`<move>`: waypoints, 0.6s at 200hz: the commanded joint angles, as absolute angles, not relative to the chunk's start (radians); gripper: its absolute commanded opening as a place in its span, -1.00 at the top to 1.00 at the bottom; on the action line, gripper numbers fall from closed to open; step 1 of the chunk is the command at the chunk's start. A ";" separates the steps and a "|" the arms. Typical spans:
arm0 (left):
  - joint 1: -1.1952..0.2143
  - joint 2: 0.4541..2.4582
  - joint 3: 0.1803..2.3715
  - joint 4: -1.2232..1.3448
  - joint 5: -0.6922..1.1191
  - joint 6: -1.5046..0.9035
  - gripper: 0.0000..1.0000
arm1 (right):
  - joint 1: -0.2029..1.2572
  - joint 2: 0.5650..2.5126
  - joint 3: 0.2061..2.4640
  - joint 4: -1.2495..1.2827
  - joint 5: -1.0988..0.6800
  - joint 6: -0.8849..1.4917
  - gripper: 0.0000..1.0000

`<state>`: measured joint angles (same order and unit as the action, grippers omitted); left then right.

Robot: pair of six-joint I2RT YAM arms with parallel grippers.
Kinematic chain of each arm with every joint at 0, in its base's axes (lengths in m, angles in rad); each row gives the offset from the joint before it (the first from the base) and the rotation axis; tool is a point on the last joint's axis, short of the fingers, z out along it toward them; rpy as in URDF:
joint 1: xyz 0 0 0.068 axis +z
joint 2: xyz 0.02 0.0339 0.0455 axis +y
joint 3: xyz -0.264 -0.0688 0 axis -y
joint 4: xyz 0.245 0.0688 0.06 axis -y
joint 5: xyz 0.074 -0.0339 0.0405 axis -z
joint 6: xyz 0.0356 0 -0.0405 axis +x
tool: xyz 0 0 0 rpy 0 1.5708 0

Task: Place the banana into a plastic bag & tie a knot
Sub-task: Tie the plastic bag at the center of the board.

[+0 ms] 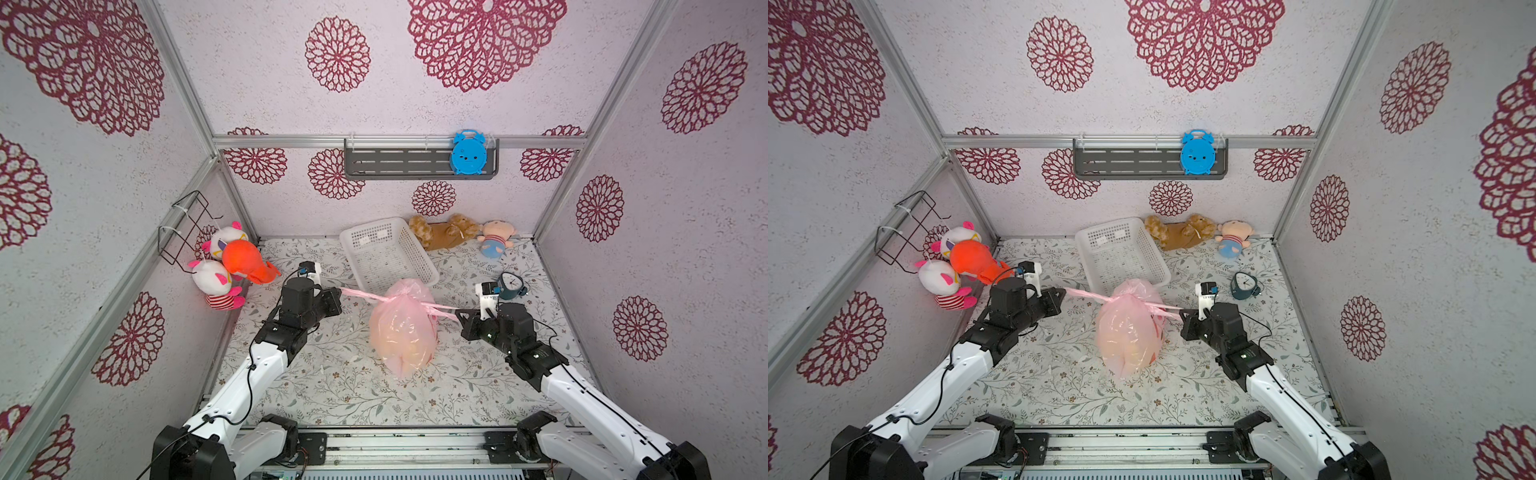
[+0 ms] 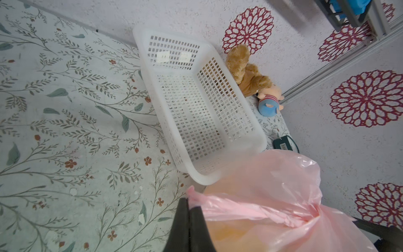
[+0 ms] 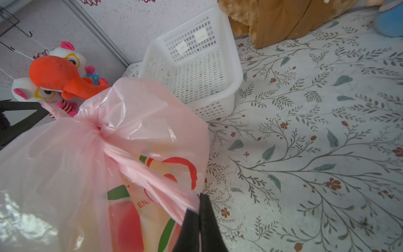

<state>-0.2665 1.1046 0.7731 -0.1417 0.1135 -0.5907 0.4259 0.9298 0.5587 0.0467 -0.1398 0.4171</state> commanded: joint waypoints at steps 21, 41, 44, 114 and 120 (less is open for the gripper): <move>-0.203 1.222 0.673 0.006 -0.041 -0.646 1.00 | 0.305 1.058 0.473 0.142 -0.028 0.387 1.00; -0.204 1.283 0.645 0.052 -0.030 -0.662 1.00 | 0.291 1.140 0.447 0.206 -0.049 0.375 1.00; -0.204 1.291 0.646 0.051 -0.025 -0.663 1.00 | 0.291 1.148 0.445 0.212 -0.053 0.372 1.00; -0.210 1.140 0.790 -0.208 -0.048 -0.599 -0.40 | 0.287 0.997 0.548 0.098 -0.106 0.305 -0.19; -0.210 1.111 0.802 -0.239 -0.074 -0.591 -0.53 | 0.287 0.966 0.557 0.077 -0.084 0.296 -0.39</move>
<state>-0.2325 1.2236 0.7372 -0.1127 0.0811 -0.6266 0.3046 1.0813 0.4999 0.1589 -0.1997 0.3481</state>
